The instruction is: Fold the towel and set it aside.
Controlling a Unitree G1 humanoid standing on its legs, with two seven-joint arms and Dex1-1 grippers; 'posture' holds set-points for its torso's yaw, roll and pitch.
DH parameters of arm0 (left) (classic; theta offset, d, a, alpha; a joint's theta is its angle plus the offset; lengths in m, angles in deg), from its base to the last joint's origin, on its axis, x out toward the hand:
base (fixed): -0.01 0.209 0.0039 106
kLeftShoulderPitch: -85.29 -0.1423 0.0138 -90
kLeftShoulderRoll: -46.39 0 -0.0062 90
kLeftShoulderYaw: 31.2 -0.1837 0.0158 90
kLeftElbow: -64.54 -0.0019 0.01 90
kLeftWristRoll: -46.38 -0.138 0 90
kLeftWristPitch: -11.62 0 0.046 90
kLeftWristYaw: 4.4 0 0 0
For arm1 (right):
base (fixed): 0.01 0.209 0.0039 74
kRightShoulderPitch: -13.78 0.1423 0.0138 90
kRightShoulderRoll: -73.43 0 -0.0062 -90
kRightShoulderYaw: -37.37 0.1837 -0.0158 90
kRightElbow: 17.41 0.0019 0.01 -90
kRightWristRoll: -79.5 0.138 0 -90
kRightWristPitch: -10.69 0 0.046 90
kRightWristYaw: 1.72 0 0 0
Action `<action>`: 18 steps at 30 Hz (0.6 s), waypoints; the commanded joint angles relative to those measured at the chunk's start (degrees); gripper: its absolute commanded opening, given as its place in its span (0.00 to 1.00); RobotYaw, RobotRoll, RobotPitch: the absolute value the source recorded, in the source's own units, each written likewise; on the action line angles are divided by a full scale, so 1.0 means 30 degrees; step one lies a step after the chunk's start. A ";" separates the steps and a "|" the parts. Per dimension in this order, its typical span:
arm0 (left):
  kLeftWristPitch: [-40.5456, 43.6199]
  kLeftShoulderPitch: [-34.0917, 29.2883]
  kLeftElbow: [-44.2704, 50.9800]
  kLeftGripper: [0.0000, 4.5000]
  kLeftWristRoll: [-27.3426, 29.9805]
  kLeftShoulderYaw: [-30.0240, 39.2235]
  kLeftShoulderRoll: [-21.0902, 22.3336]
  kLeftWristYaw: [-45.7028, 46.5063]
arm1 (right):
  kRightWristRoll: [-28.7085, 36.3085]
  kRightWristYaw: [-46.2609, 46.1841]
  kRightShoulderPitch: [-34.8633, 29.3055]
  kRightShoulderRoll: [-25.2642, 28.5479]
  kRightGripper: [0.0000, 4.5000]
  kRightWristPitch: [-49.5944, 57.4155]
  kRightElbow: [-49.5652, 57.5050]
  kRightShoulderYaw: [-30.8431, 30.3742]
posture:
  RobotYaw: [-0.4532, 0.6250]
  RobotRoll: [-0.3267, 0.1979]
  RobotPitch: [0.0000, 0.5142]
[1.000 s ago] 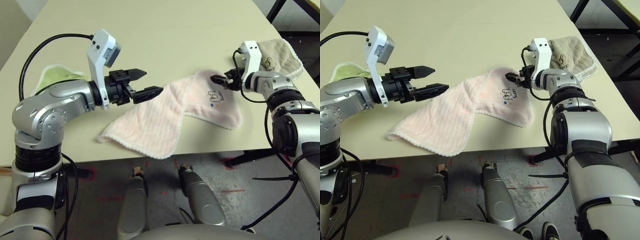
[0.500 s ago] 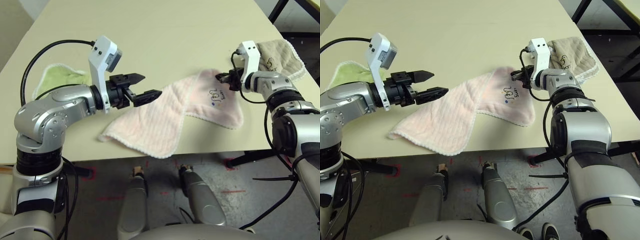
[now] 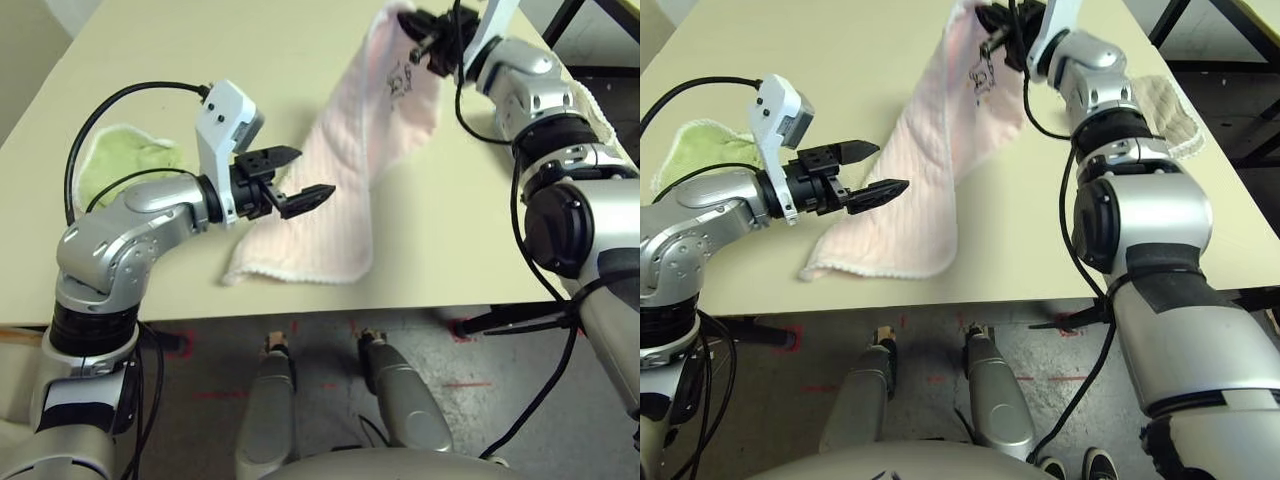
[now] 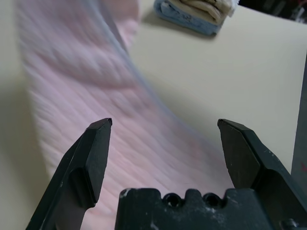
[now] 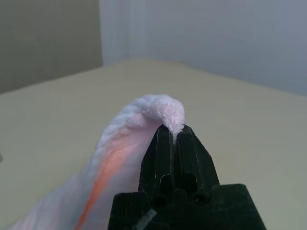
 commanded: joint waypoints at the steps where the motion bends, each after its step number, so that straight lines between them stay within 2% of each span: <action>1: -0.0319 -0.0294 0.0872 1.00 -0.0574 -0.1311 -0.0284 -0.0285 | 0.0393 -0.0166 0.0519 -0.0003 0.00 -0.0283 0.0336 0.0256 | 0.61 0.62 0.32; 9: -0.0880 0.0252 0.0360 1.00 -0.2612 -0.4741 -0.1477 -0.0600 | 0.0427 -0.0583 0.0658 -0.0027 0.00 -0.0152 0.0241 0.0228 | 0.61 0.62 0.32; 13: -0.1690 0.0889 -0.1031 1.00 -0.3902 -0.6218 -0.2278 -0.1186 | 0.0344 -0.0996 0.0639 -0.0004 0.00 -0.0013 0.0164 0.0174 | 0.61 0.62 0.32; 18: -0.1059 0.2198 -0.3406 1.00 -0.5815 -0.8651 -0.3760 -0.1081 | 0.0282 -0.1319 0.0482 0.0133 0.00 0.0176 0.0114 0.0125 | 0.60 0.62 0.32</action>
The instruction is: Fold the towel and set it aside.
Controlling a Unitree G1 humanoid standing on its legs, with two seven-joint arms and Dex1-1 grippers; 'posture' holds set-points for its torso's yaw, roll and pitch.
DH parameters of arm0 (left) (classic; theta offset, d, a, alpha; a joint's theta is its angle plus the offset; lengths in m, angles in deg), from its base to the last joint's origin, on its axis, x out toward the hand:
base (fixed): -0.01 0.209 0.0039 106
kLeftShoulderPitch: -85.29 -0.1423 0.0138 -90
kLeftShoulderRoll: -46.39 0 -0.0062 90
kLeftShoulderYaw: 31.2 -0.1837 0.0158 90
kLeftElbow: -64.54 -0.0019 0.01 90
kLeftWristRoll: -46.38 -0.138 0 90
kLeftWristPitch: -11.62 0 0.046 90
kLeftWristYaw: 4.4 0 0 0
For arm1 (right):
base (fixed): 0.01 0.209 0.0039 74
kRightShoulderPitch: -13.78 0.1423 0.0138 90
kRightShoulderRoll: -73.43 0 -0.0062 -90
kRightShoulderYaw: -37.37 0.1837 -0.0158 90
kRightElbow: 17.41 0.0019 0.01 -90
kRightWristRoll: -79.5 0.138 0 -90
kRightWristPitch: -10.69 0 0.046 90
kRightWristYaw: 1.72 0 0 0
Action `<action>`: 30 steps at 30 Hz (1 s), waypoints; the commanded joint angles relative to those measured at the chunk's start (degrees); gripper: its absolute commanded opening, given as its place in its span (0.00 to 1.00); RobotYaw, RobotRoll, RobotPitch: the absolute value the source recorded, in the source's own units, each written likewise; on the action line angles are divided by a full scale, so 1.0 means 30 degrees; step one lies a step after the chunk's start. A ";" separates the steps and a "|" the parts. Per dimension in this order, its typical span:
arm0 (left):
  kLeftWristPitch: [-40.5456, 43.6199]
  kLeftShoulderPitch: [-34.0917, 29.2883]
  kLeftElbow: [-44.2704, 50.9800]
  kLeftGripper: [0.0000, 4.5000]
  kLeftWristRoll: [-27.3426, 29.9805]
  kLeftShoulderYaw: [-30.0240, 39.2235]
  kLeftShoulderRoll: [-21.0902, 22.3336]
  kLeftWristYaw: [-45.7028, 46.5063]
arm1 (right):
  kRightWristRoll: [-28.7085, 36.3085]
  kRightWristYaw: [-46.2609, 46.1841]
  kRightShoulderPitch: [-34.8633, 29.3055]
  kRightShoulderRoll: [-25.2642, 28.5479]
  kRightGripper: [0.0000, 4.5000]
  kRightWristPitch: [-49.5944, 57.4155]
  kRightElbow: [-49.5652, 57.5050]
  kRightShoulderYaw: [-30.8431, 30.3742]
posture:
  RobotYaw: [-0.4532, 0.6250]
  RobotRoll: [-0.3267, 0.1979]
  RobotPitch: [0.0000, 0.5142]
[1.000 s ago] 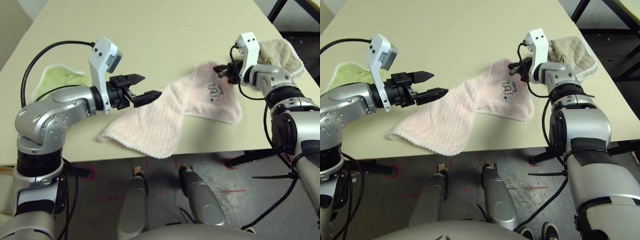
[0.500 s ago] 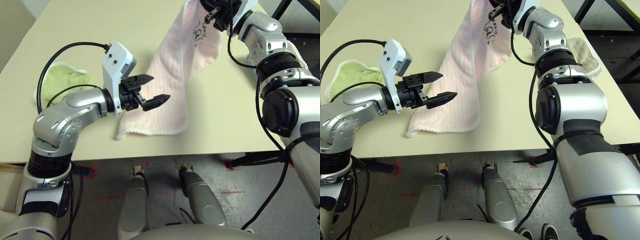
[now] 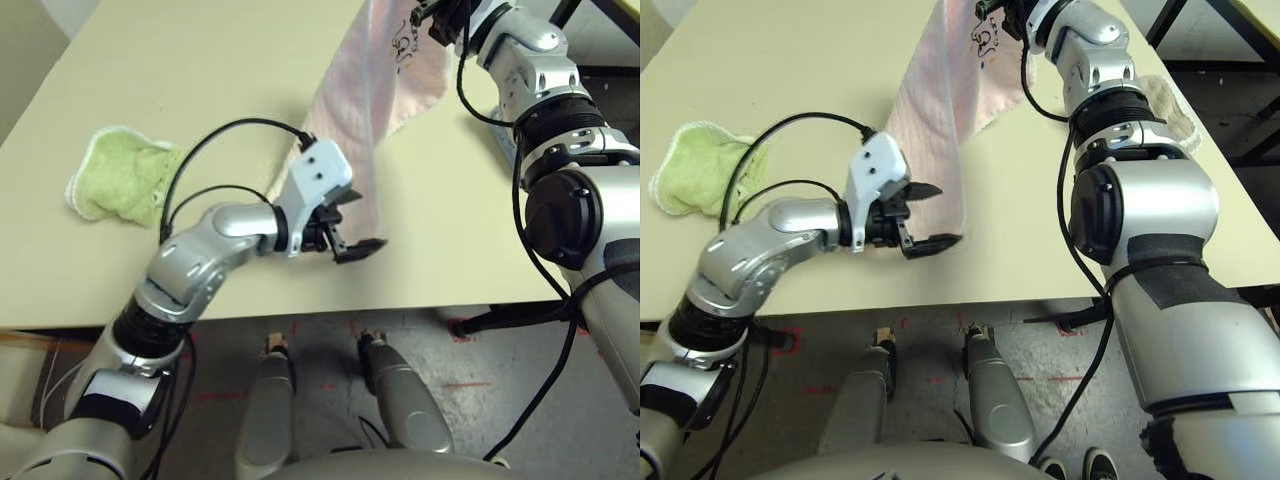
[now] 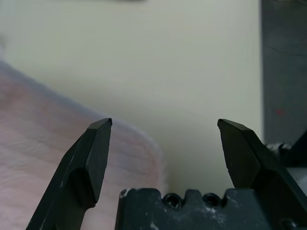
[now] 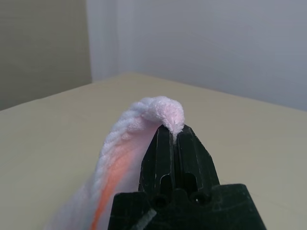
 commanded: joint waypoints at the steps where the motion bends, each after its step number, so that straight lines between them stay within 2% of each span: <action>1: 0.0533 0.0506 -0.1352 1.00 -0.1132 -0.1377 -0.0777 -0.0088 | 0.0081 -0.0157 0.0124 0.0187 0.00 0.0204 0.0121 0.0076 | 0.60 0.62 0.32; 9: 0.1379 0.1347 -0.3942 1.00 -0.2940 -0.1765 -0.1923 0.0406 | 0.0142 -0.0195 0.0093 0.0340 0.00 0.0271 0.0192 0.0116 | 0.59 0.62 0.31; 12: 0.1890 0.1329 -0.4672 0.86 -0.3596 -0.1764 -0.2299 0.0836 | 0.0182 -0.0199 0.0082 0.0346 0.00 0.0258 0.0225 0.0142 | 0.58 0.62 0.30; 17: 0.2054 0.1098 -0.4595 0.44 -0.4078 -0.1412 -0.2086 0.0605 | 0.0225 -0.0167 -0.0021 0.0495 0.00 0.0241 0.0258 0.0190 | 0.58 0.62 0.30; 21: 0.3093 0.1075 -0.3145 0.11 -0.2723 0.1421 -0.2058 0.0444 | 0.0145 0.0012 -0.0395 0.0917 0.00 0.0381 0.0236 0.0139 | 0.58 0.62 0.30; 22: 0.3448 0.1105 -0.2779 0.06 -0.2358 0.2153 -0.2036 0.0419 | 0.0115 0.0082 -0.0492 0.1036 0.00 0.0417 0.0227 0.0111 | 0.58 0.62 0.30; 23: 0.4082 0.1268 -0.2079 0.01 -0.1652 0.3702 -0.1712 0.0317 | 0.0054 0.0221 -0.0756 0.1417 0.00 0.0539 0.0186 0.0084 | 0.58 0.62 0.30; 25: 0.5126 0.1570 -0.1137 0.01 -0.0635 0.6031 -0.0928 0.0173 | -0.0070 0.0342 -0.1234 0.2089 0.00 0.0685 0.0125 0.0027 | 0.59 0.62 0.29; 30: 0.6585 0.2322 -0.0445 0.01 0.0572 0.9744 0.1579 0.0158 | -0.0166 0.0952 -0.2425 0.3529 0.00 0.0763 0.0141 -0.0039 | 0.60 0.62 0.29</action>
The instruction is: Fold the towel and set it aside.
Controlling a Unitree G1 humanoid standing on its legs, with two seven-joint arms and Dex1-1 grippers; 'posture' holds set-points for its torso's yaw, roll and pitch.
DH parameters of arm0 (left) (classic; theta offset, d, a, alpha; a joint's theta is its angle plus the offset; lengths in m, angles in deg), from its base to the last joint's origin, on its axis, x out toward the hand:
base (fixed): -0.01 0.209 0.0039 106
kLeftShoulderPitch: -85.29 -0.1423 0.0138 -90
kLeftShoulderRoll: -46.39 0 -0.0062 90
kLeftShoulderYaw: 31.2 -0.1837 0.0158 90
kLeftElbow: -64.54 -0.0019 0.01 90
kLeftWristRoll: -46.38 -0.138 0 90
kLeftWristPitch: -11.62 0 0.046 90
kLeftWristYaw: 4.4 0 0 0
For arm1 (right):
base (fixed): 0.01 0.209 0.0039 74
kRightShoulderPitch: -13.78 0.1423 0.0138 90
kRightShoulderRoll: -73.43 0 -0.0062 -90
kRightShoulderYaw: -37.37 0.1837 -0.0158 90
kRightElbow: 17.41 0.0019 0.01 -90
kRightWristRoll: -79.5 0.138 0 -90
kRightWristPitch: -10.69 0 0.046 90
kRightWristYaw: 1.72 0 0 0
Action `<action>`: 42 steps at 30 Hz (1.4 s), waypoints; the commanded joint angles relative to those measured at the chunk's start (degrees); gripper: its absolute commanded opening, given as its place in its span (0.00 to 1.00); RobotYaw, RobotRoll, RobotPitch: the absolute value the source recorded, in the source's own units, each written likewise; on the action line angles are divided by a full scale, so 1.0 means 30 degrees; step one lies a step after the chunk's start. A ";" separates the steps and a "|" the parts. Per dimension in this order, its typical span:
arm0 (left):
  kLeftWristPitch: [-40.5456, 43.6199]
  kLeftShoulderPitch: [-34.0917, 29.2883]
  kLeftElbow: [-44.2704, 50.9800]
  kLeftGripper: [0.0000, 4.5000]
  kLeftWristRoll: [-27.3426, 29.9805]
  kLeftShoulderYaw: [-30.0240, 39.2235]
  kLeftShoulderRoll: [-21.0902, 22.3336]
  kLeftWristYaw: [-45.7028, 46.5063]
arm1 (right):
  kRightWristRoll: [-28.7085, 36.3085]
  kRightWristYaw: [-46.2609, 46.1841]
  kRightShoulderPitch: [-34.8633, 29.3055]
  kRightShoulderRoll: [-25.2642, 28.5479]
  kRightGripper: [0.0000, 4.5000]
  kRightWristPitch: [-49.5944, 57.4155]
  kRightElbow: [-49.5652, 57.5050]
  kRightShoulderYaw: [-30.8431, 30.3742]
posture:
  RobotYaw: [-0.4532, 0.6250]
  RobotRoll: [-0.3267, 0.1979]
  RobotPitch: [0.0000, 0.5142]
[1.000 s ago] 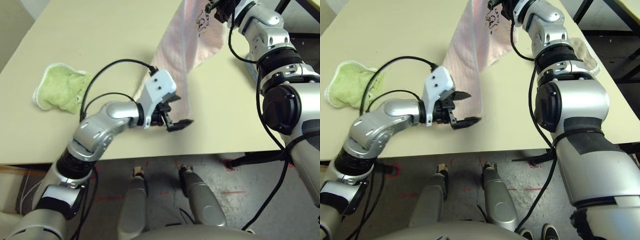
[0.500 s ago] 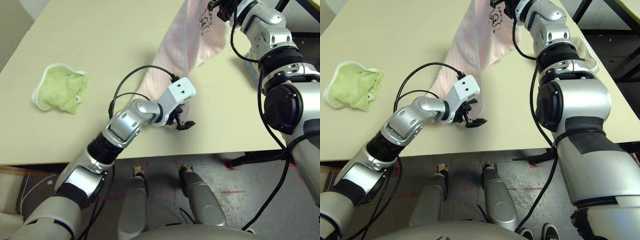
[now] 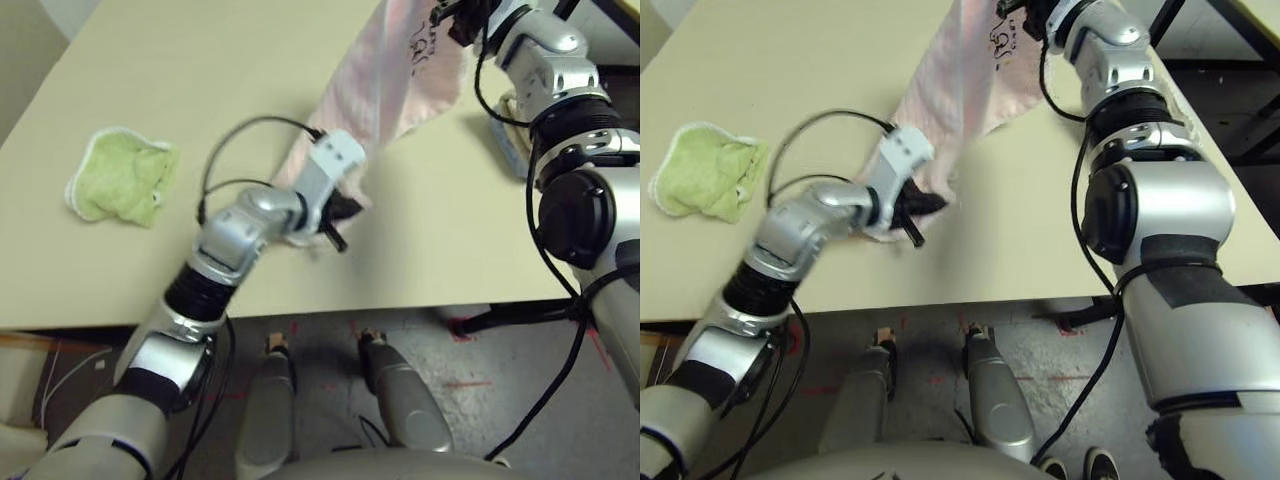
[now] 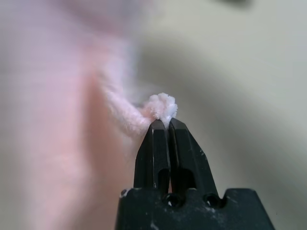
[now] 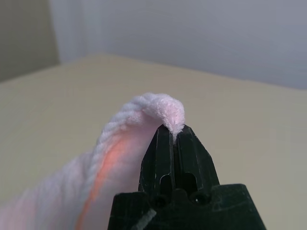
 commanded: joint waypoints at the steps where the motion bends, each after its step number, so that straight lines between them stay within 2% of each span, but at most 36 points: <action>1: 0.0965 0.0455 0.0235 0.01 0.0770 0.2133 0.1508 -0.0062 | 0.0013 0.1110 -0.0880 0.0896 0.00 0.0111 0.0185 -0.0003 | 0.60 0.62 0.28; 6: 0.0223 0.0496 -0.1274 0.01 0.0716 0.3817 0.3851 -0.0035 | 0.0445 0.4015 -0.2101 0.1983 0.00 0.0491 0.0381 0.0150 | 0.60 0.62 0.27; 8: -0.0251 0.0509 -0.1818 0.01 0.0624 0.3943 0.4293 0.0079 | 0.0560 0.4872 -0.2410 0.2286 0.00 0.0697 0.0434 0.0208 | 0.60 0.62 0.26; 13: -0.1871 0.1227 -0.3346 0.01 0.0138 0.3710 0.4465 0.0585 | 0.1088 0.8389 -0.3222 0.2810 0.00 0.1768 0.0764 0.0134 | 0.59 0.62 0.25; 17: -0.3073 0.1877 -0.4566 0.01 -0.0250 0.3351 0.4238 0.0856 | 0.1170 0.9668 -0.3540 0.2808 0.00 0.2374 0.1080 -0.0069 | 0.58 0.62 0.23; 21: -0.5079 0.2728 -0.6388 0.01 -0.0918 0.3134 0.3826 0.1230 | 0.0822 0.8466 -0.3395 0.2500 0.00 0.1539 0.1220 -0.0201 | 0.58 0.62 0.22; 27: -1.0861 0.5325 -1.0135 0.01 -0.1889 0.4096 0.2777 0.2575 | 0.2212 0.0429 -0.0229 0.1961 0.00 -0.1886 0.0694 0.2354 | 0.57 0.62 0.23; 29: -1.2568 0.5389 -1.0116 0.01 -0.1563 0.4738 0.2842 0.2357 | 0.2974 -0.0138 0.0434 0.2232 0.00 -0.1786 0.0466 0.3277 | 0.57 0.62 0.25; 30: -1.3014 0.5035 -0.9714 0.01 -0.1288 0.4966 0.2883 0.2056 | 0.3176 0.0216 0.0454 0.2296 0.00 -0.1553 0.0401 0.3470 | 0.56 0.62 0.26; 33: -1.2259 0.1737 -0.6355 0.01 -0.0110 0.4602 0.3375 0.0027 | 0.3116 0.3286 -0.0842 0.2178 0.00 -0.0281 0.0476 0.2958 | 0.56 0.62 0.28; 38: -0.9160 -0.5878 0.0822 0.01 0.2858 0.4193 0.4395 -0.2364 | 0.2898 0.9536 -0.4841 0.2401 0.00 0.2447 0.1808 0.1430 | 0.57 0.62 0.32; 42: -0.8568 -0.9423 0.2589 0.01 0.3208 0.4269 0.5452 -0.3239 | 0.2931 1.2808 -0.7543 0.2909 0.00 0.4477 0.3607 0.0294 | 0.57 0.62 0.35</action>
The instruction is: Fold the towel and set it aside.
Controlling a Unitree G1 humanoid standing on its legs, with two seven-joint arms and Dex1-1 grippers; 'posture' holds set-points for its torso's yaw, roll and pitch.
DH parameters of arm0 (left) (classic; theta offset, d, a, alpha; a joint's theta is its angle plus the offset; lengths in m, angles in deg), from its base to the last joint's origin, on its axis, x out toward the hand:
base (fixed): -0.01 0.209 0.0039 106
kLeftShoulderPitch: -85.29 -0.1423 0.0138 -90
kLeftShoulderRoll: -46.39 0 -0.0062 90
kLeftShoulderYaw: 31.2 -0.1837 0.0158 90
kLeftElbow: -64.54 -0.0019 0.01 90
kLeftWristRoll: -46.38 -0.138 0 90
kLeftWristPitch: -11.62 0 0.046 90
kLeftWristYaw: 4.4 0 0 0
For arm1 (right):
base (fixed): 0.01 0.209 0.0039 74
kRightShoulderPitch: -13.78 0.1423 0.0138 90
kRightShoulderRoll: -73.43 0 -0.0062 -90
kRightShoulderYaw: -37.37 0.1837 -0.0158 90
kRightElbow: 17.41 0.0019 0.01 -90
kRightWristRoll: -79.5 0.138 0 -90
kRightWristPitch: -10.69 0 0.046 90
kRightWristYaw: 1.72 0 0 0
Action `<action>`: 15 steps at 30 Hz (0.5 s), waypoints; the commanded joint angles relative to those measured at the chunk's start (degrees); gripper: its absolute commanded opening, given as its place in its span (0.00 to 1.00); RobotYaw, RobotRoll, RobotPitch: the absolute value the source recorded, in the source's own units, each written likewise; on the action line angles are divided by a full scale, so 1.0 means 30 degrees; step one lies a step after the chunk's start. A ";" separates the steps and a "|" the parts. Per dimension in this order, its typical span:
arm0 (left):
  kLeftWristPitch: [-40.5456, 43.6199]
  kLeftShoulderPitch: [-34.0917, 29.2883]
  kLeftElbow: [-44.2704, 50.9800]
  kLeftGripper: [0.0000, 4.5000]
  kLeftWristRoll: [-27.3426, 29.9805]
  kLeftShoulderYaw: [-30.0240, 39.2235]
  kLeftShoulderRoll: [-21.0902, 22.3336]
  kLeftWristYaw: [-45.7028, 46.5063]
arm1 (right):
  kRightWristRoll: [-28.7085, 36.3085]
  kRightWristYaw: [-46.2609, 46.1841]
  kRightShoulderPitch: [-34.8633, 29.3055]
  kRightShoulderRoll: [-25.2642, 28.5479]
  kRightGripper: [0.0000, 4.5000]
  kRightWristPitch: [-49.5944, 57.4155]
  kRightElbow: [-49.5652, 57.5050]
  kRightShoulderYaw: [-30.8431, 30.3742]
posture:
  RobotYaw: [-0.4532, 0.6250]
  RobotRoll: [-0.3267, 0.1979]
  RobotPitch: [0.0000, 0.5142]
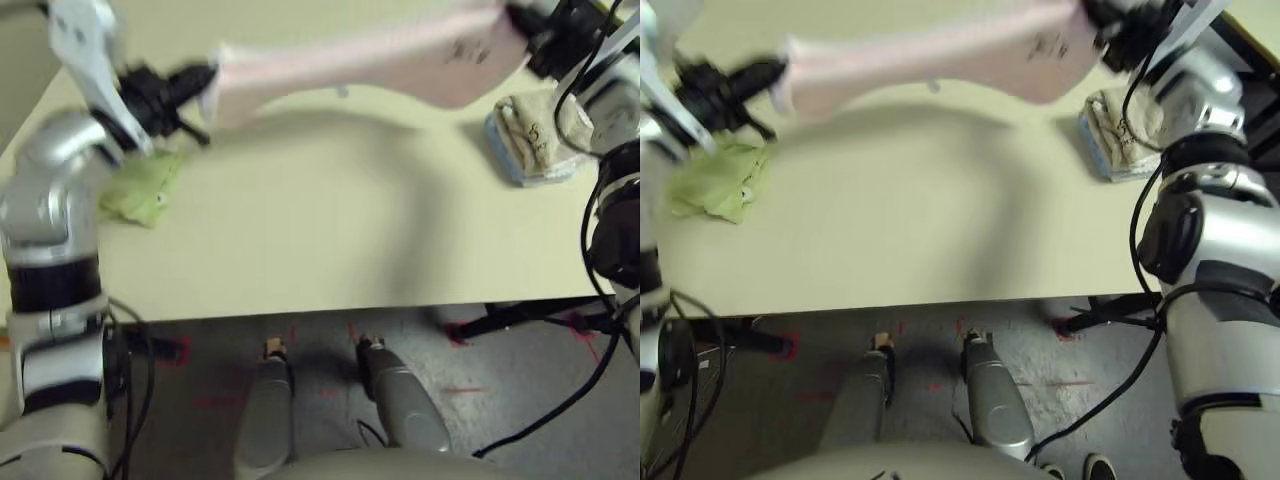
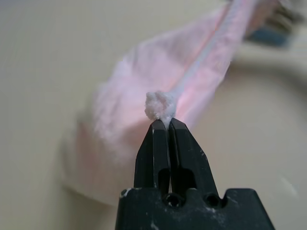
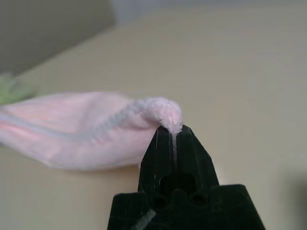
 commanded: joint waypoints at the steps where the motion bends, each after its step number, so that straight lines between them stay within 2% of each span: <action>1: 0.0419 -0.1645 0.1455 0.01 0.0263 0.0116 0.1036 -0.0696 | 0.0022 0.2813 -0.1427 0.0948 0.00 0.1673 0.1992 -0.0923 | 0.57 0.62 0.36; 8: 0.1051 -0.3945 0.1915 0.01 0.0861 0.0291 0.2556 -0.1993 | -0.0525 0.6445 -0.4256 0.2488 0.00 0.4228 0.4862 -0.3214 | 0.56 0.62 0.37; 11: 0.0812 -0.4702 0.1850 0.01 0.0797 0.0255 0.3353 -0.2736 | -0.1039 0.7265 -0.5148 0.3184 0.00 0.3807 0.5637 -0.4131 | 0.56 0.62 0.38; 15: 0.0734 -0.4793 0.1584 0.01 0.0920 0.0481 0.3603 -0.3026 | -0.0957 0.7365 -0.5510 0.3406 0.00 0.3722 0.6051 -0.4381 | 0.55 0.62 0.38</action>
